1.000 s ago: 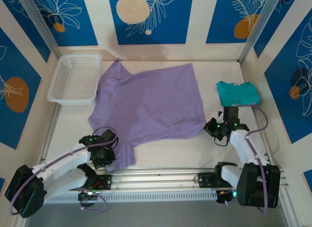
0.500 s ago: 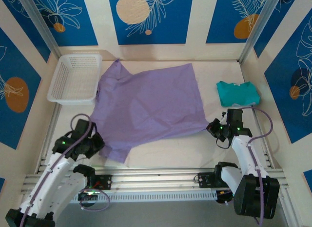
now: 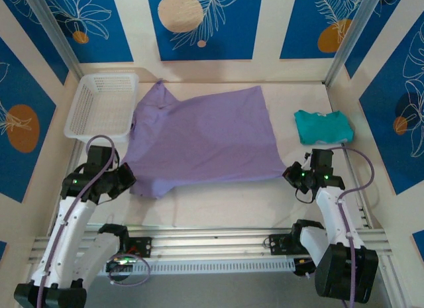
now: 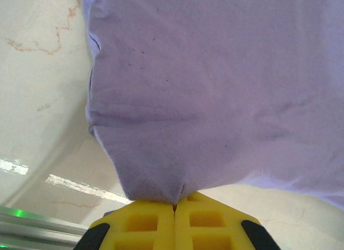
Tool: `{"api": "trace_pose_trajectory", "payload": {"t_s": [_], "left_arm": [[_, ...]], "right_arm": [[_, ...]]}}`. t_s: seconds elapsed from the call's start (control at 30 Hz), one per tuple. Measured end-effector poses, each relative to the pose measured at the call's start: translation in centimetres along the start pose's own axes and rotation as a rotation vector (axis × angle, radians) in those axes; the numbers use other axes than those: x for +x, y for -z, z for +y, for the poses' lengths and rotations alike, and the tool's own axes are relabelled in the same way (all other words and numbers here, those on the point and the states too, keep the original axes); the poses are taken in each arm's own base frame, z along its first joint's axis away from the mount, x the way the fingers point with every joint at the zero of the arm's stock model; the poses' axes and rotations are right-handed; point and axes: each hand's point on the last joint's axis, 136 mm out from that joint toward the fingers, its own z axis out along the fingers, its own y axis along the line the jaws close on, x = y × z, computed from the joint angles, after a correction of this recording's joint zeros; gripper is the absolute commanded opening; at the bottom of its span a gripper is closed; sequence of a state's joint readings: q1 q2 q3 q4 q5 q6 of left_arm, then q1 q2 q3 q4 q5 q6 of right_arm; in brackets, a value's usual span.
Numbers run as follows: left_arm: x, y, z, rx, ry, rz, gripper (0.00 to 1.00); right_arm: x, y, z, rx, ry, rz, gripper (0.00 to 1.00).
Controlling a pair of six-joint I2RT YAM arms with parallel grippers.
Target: Fold the inside-out t-shirt
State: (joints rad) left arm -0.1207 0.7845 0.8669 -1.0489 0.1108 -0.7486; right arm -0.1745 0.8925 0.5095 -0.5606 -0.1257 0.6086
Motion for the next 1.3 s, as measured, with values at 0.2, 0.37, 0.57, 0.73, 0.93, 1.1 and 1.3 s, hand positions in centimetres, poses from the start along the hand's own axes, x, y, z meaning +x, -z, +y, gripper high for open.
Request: {"api": "trace_pose_trajectory", "payload": {"t_s": [0.2,0.37,0.57,0.73,0.93,1.1,1.3], "left_arm": [[-2.4,-1.6,-0.8,0.009,-0.005,-0.008,0.00],[-4.7,-3.5,-1.4,0.014,-0.031,-0.019,0.00],[-7.4,-5.5,-2.5,0.024,-0.065,-0.036,0.00],[-9.5,-6.6,-3.6,0.041,-0.073,-0.064,0.00],[-11.6,-8.2,-4.3,0.048,-0.068,-0.085,0.00],[-14.2,-10.3,-5.3,0.044,-0.061,-0.095,0.00],[-18.5,-13.9,-7.3,0.046,-0.054,-0.102,0.11]], "right_arm": [[-1.2,-0.7,1.7,-0.024,0.017,0.048,0.00],[-2.8,-1.9,3.4,-0.032,0.064,0.068,0.00],[-3.9,-3.7,4.5,-0.009,0.092,0.099,0.01],[-5.7,-4.8,5.6,0.000,0.112,0.091,0.01],[-7.2,-6.2,5.9,0.017,0.109,0.089,0.01],[-9.3,-7.7,7.1,0.018,0.115,0.083,0.01],[-12.9,-10.8,9.4,0.014,0.132,0.076,0.19]]}}
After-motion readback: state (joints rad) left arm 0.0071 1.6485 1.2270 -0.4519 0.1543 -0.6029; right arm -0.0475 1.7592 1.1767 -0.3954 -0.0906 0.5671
